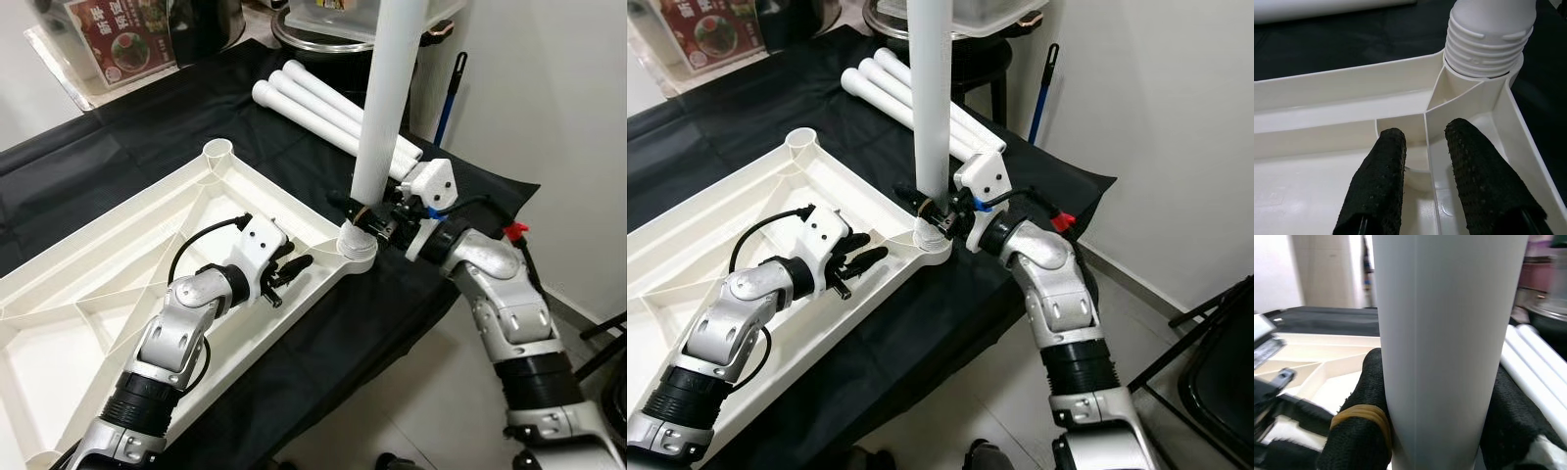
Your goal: Building children table
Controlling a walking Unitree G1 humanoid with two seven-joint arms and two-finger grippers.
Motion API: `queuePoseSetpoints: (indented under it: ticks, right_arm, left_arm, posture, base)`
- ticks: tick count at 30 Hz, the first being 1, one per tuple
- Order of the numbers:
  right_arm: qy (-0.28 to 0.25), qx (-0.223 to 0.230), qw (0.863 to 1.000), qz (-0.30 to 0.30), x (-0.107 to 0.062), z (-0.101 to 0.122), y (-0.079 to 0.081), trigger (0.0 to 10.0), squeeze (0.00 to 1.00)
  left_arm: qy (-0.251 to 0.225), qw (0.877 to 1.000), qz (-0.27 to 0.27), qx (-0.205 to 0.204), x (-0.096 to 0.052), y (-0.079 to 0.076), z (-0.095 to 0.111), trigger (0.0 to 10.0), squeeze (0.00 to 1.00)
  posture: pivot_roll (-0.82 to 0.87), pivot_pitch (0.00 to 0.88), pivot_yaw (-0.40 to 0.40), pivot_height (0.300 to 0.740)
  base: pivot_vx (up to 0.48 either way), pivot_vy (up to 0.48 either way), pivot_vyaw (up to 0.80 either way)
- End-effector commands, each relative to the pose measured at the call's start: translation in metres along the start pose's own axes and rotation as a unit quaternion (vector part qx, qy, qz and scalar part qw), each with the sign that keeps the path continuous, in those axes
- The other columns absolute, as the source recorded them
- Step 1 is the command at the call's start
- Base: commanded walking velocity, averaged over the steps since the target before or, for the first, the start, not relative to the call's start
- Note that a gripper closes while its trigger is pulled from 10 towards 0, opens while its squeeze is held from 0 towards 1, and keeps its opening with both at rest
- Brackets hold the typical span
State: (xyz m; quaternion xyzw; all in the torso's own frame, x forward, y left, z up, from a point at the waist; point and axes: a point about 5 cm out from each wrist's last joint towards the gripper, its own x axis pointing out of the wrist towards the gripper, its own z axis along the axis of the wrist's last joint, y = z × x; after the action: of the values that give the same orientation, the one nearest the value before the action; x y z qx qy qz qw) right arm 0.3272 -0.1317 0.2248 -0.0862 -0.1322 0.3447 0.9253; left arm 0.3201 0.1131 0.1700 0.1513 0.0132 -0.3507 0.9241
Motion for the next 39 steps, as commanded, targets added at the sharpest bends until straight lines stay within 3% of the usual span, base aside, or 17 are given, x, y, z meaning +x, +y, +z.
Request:
queuePoseSetpoints:
  ticks: [1,12,16,22,39]
  right_arm:
    - [0.063,0.017,0.996,-0.054,-0.011,-0.025,-0.004,10.0,0.00]
    - [0.073,0.043,0.989,-0.120,-0.016,-0.028,-0.009,10.0,0.00]
    - [0.104,0.060,0.980,-0.158,-0.016,-0.030,-0.013,10.0,0.00]
    - [0.135,0.048,0.967,-0.210,-0.015,-0.022,-0.023,10.0,0.00]
    - [0.167,0.015,0.959,-0.230,-0.019,-0.025,-0.014,10.0,0.00]
  left_arm:
    - [0.012,1.000,-0.003,-0.001,-0.002,-0.002,-0.006,10.0,0.00]
    - [0.013,1.000,-0.003,0.001,-0.002,-0.001,-0.006,10.0,0.00]
    - [0.013,1.000,-0.004,0.001,-0.002,-0.002,-0.006,10.0,0.00]
    - [0.011,1.000,-0.004,0.002,-0.001,-0.002,-0.005,10.0,0.00]
    - [0.006,1.000,-0.001,0.000,0.001,-0.003,-0.005,10.0,0.00]
  posture:
    - [-0.02,0.223,0.063,0.740]
    - [-0.02,0.218,0.063,0.740]
    - [-0.02,0.218,0.063,0.740]
    - [-0.03,0.215,0.061,0.740]
    - [-0.04,0.199,0.048,0.740]
  base:
    - [0.000,0.000,0.00]
    - [0.000,0.000,0.00]
    - [0.000,0.000,0.00]
    - [0.000,0.000,0.00]
    - [0.000,0.000,0.00]
